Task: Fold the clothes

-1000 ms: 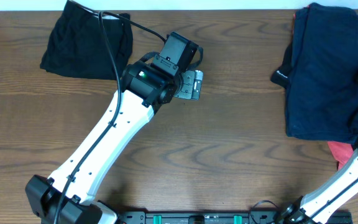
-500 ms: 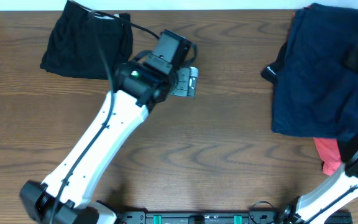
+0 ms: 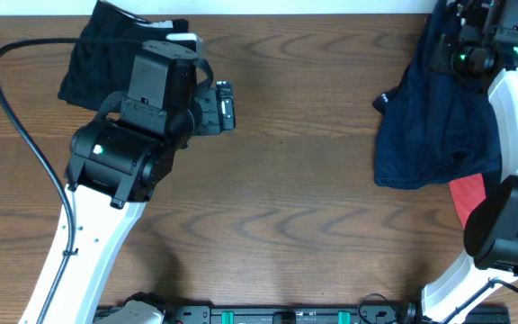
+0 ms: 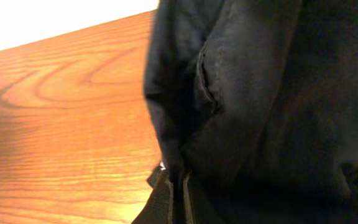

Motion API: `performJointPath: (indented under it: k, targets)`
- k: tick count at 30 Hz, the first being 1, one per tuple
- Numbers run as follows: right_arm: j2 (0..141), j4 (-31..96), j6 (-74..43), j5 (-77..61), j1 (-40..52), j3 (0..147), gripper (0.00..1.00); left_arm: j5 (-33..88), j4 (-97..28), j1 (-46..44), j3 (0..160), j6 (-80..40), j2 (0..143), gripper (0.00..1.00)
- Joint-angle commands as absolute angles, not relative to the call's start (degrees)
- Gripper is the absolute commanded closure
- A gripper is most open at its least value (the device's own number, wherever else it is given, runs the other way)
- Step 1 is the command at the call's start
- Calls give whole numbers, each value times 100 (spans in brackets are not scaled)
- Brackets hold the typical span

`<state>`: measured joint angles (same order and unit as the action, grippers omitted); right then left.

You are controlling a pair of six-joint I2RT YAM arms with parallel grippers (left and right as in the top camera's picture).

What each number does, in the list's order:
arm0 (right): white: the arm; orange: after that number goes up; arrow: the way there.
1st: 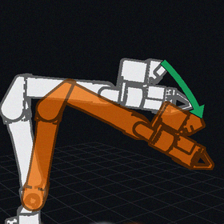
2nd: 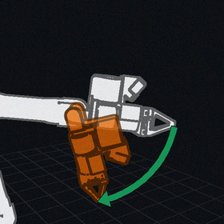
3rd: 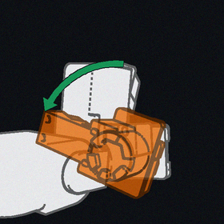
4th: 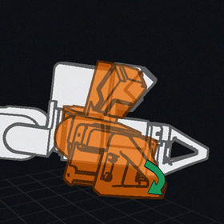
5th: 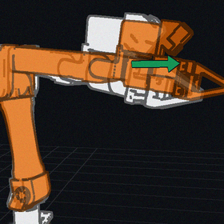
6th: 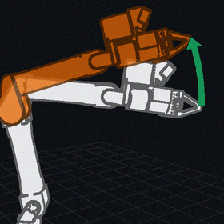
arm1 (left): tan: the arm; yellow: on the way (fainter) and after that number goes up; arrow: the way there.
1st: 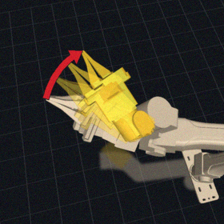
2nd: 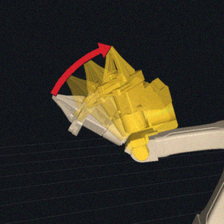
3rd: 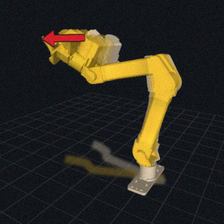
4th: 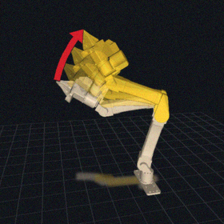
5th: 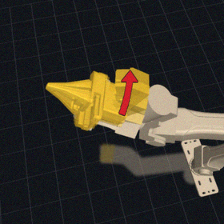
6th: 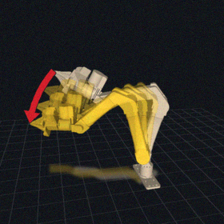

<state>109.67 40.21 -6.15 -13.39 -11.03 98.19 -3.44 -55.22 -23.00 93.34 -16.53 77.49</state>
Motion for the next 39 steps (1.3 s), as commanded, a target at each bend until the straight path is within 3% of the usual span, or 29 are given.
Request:
performJointPath:
  k: [1,5,12,14,18,26,34,39]
  targets:
    - [10954,4128,-766,-1260,-1297,9878,99,-414,-5564,-2268,9426,-1682,7826,11]
    - [10954,4259,-727,-1083,-1594,9878,99,-412,-5588,-2268,9426,-1684,7909,11]
    - [10980,4589,-585,-257,-2364,9865,87,-410,-5664,-2268,9426,-1686,8047,11]
    - [10982,4665,-504,-263,-2617,9865,78,-408,-5671,-2268,9426,-1686,8093,11]
    - [10982,4705,-172,-727,-2995,9865,67,-405,-5669,-2268,9426,-1688,8184,11]
    - [11196,4654,-16,-773,-3037,9843,44,-276,-5671,-2268,9426,-1686,8340,11]
    - [11992,4762,-38,-847,-3035,9843,43,-259,-5669,-2268,9426,-1686,8350,11]
    - [12136,4737,-34,-884,-3035,9843,49,-259,-5666,-2268,9426,-1684,8350,11]
